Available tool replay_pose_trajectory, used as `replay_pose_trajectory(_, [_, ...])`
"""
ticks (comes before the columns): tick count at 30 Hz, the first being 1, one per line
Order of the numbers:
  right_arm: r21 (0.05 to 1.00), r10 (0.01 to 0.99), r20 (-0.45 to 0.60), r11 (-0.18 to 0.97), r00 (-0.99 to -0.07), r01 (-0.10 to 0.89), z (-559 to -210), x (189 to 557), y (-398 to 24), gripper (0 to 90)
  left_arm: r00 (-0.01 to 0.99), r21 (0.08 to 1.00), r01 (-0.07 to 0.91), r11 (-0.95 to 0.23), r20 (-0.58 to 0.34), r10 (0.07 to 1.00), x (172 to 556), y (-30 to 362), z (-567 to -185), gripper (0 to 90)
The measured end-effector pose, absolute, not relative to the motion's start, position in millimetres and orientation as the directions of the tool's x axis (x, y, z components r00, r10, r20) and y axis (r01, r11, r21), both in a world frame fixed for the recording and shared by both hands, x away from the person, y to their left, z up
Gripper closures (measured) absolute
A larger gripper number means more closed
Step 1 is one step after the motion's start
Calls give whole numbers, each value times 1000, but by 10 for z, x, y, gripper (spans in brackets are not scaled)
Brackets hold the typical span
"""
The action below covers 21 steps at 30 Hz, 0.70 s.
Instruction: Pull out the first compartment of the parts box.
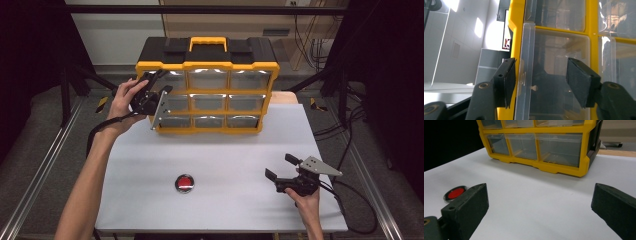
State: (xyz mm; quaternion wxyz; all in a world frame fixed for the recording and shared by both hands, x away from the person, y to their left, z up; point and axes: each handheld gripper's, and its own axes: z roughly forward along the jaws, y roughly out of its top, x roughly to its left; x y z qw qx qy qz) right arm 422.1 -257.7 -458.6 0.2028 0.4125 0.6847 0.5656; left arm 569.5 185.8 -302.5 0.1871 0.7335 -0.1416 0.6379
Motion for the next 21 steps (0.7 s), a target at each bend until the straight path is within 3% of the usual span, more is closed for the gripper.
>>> replay_pose_trajectory(13, [942,794,192,16,-577,335,-4578,4219,-2585,20,93,39,-439,-898,996,-2,5685,1863,-3004,618])
replay_pose_trajectory(21, [943,796,190,15,-575,332,-4577,4220,-2588,20,69,8,-439,-898,997,-25,5685,1867,-2987,688])
